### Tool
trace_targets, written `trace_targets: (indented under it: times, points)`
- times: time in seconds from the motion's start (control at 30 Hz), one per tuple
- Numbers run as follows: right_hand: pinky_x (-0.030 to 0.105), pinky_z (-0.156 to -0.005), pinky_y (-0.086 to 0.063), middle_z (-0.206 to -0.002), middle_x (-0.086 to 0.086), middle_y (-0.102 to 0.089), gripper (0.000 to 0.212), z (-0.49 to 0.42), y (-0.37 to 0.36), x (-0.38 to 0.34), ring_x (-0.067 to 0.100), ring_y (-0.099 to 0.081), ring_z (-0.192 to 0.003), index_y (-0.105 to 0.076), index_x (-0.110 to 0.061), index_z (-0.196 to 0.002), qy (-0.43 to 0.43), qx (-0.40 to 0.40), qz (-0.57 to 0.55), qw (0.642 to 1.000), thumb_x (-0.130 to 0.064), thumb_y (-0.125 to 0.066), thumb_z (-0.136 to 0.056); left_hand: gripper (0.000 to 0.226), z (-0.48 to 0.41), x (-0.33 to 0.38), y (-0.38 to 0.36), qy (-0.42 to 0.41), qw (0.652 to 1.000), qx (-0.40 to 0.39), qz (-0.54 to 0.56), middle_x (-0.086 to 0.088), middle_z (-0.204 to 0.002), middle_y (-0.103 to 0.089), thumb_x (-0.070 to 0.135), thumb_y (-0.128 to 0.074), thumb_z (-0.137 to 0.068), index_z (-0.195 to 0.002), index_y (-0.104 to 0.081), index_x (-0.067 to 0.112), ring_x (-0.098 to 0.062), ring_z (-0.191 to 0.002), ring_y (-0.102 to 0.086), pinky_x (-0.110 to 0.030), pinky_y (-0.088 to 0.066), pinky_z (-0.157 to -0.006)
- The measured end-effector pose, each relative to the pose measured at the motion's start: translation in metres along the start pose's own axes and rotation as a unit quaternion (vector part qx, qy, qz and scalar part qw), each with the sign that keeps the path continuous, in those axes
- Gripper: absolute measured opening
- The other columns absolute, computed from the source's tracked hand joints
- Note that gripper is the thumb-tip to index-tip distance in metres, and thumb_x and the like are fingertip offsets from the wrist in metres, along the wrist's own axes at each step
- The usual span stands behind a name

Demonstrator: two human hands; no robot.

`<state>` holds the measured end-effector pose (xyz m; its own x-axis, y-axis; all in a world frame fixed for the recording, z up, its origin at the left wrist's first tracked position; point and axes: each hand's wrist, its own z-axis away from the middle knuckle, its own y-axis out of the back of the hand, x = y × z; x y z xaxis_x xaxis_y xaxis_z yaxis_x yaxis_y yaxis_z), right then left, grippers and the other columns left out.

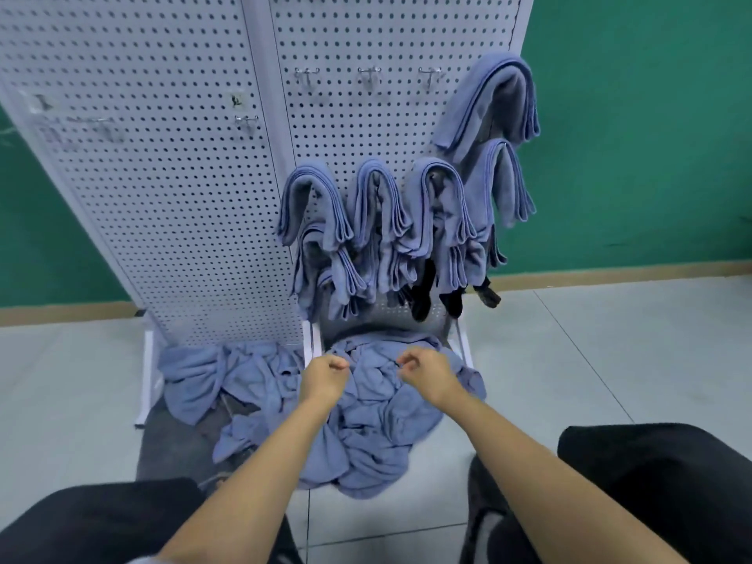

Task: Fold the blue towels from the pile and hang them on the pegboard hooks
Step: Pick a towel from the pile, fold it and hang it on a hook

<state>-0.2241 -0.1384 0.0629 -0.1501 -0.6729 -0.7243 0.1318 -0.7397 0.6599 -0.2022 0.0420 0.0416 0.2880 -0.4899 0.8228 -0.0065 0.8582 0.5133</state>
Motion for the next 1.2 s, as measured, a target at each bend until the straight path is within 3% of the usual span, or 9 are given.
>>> trace_targets:
  times: [0.13, 0.23, 0.33, 0.43, 0.53, 0.7, 0.83, 1.07, 1.2]
  points:
    - [0.025, -0.077, -0.044, -0.108, 0.02, -0.064, 0.022, -0.022, -0.048, 0.023, 0.026, -0.059, -0.094, -0.061, 0.001, -0.112, -0.028, -0.038, 0.003, 0.999, -0.005, -0.049, -0.095, 0.018, -0.024, -0.043, -0.018, 0.045, 0.999, -0.019, -0.015, -0.014, -0.098, -0.069, 0.005, -0.054, -0.091, -0.087, -0.07, 0.009, -0.031, -0.095, -0.062, -0.03, -0.047, -0.083]
    - [0.017, -0.066, -0.042, -0.104, 0.021, -0.066, 0.021, -0.045, -0.081, 0.043, 0.024, -0.058, -0.088, -0.061, 0.0, -0.111, -0.047, -0.066, 0.007, 0.997, -0.003, -0.051, -0.093, 0.016, -0.048, -0.071, -0.033, 0.052, 0.998, -0.036, -0.027, -0.012, -0.094, -0.067, 0.005, -0.052, -0.092, -0.09, -0.067, 0.012, -0.029, -0.089, -0.061, -0.028, -0.046, -0.074]
    - [0.012, -0.062, -0.047, -0.092, 0.019, -0.064, 0.018, -0.07, -0.111, 0.059, 0.024, -0.059, -0.08, -0.059, -0.003, -0.108, -0.09, -0.094, -0.017, 0.991, 0.002, -0.053, -0.092, 0.022, -0.075, -0.09, -0.048, 0.072, 0.996, -0.035, -0.043, -0.006, -0.089, -0.063, 0.0, -0.048, -0.091, -0.089, -0.066, 0.014, -0.023, -0.08, -0.056, -0.025, -0.043, -0.069]
    - [0.009, -0.057, -0.042, -0.074, 0.003, -0.056, 0.013, -0.097, -0.138, 0.074, 0.011, -0.054, -0.068, -0.054, -0.011, -0.096, -0.109, -0.097, -0.016, 0.989, 0.0, -0.055, -0.09, 0.024, -0.106, -0.103, -0.063, 0.09, 0.995, -0.035, -0.038, -0.013, -0.103, -0.068, -0.008, -0.048, -0.087, -0.097, -0.068, 0.002, -0.027, -0.096, -0.062, -0.025, -0.047, -0.079]
    - [0.024, -0.067, -0.045, -0.077, 0.002, -0.055, 0.012, -0.122, -0.16, 0.082, 0.015, -0.055, -0.076, -0.05, -0.013, -0.087, -0.121, -0.088, -0.003, 0.989, -0.003, -0.056, -0.087, 0.031, -0.137, -0.114, -0.074, 0.075, 0.995, -0.034, -0.053, -0.016, -0.111, -0.065, -0.014, -0.043, -0.084, -0.103, -0.065, -0.003, -0.026, -0.099, -0.06, -0.02, -0.042, -0.082]
    - [0.021, -0.054, -0.036, -0.064, -0.006, -0.049, 0.028, -0.149, -0.195, 0.093, 0.013, -0.05, -0.065, -0.04, -0.022, -0.069, -0.122, -0.06, -0.023, 0.99, -0.011, -0.059, -0.085, 0.038, -0.168, -0.143, -0.089, 0.009, 0.99, -0.076, -0.12, -0.013, -0.12, -0.058, -0.014, -0.052, -0.079, -0.11, -0.064, 0.002, -0.023, -0.111, -0.055, -0.006, -0.03, -0.083]
    - [0.015, -0.049, -0.034, -0.059, -0.007, -0.046, 0.034, -0.156, -0.199, 0.092, 0.004, -0.042, -0.055, -0.042, -0.023, -0.064, -0.1, -0.007, -0.08, 0.992, -0.005, -0.055, -0.09, 0.027, -0.172, -0.152, -0.093, -0.017, 0.991, -0.072, -0.112, -0.01, -0.11, -0.059, -0.006, -0.069, -0.076, -0.102, -0.066, 0.005, -0.014, -0.09, -0.054, -0.003, -0.035, -0.072]
    - [0.02, -0.058, -0.035, -0.064, -0.005, -0.047, 0.023, -0.136, -0.156, 0.069, 0.008, -0.04, -0.059, -0.053, -0.016, -0.079, -0.075, 0.006, -0.231, 0.97, 0.0, -0.048, -0.094, 0.008, -0.153, -0.106, -0.065, -0.063, 0.996, -0.023, -0.063, 0.002, -0.085, -0.057, -0.001, -0.067, -0.084, -0.085, -0.072, 0.004, -0.015, -0.075, -0.056, -0.007, -0.04, -0.069]
    - [0.023, -0.056, -0.035, -0.063, -0.002, -0.042, 0.017, -0.115, -0.114, 0.038, 0.01, -0.037, -0.057, -0.051, -0.014, -0.084, -0.026, 0.014, -0.245, 0.969, -0.007, -0.045, -0.099, 0.009, -0.129, -0.051, -0.033, -0.094, 0.995, -0.021, -0.035, 0.001, -0.08, -0.065, 0.007, -0.067, -0.087, -0.081, -0.068, 0.014, -0.017, -0.077, -0.061, -0.028, -0.051, -0.075]
